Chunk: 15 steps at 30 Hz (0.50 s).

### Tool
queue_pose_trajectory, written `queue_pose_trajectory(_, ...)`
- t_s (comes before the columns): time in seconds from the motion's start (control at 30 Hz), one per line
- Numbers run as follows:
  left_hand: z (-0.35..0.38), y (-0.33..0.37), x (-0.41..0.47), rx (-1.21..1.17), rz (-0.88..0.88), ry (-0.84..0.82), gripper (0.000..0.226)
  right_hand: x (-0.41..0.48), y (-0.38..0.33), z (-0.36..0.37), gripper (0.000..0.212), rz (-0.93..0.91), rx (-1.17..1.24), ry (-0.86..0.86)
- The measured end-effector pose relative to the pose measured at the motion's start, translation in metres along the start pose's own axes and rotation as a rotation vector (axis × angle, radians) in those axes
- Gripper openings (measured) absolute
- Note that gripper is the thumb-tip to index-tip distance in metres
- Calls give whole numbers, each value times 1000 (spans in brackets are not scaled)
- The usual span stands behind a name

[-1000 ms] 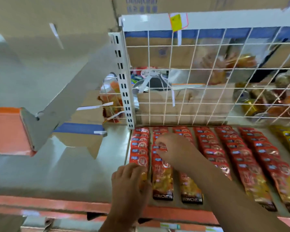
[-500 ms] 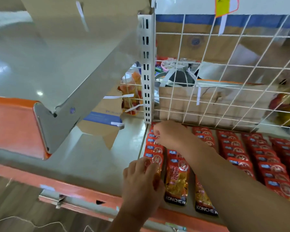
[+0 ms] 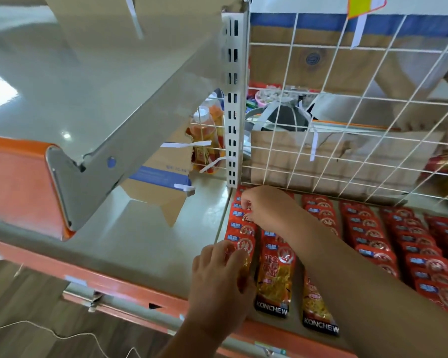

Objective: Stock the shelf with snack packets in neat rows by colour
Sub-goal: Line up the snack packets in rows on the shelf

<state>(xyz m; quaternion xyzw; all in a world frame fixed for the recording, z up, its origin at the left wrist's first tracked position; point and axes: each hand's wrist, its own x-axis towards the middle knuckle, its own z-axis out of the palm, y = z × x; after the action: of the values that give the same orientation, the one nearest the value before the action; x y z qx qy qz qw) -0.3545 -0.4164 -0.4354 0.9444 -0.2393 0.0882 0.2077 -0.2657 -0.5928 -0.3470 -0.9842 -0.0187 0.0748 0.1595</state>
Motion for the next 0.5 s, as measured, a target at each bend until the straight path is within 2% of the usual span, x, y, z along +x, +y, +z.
queue_pose_trajectory(0.13,0,0,0,-28,-2,15,43,-2,2,5,15,7,6,19)
queue_pose_trajectory(0.27,1,0,0,-29,-16,21,45,-5,0,6,2,-15,-6,127)
queue_pose_trajectory(0.37,0,0,0,-28,-13,39,45,-9,-6,12,16,-46,-39,77)
queue_pose_trajectory(0.5,0,0,0,-30,-17,47,40,-9,-12,17,15,-35,-70,24)
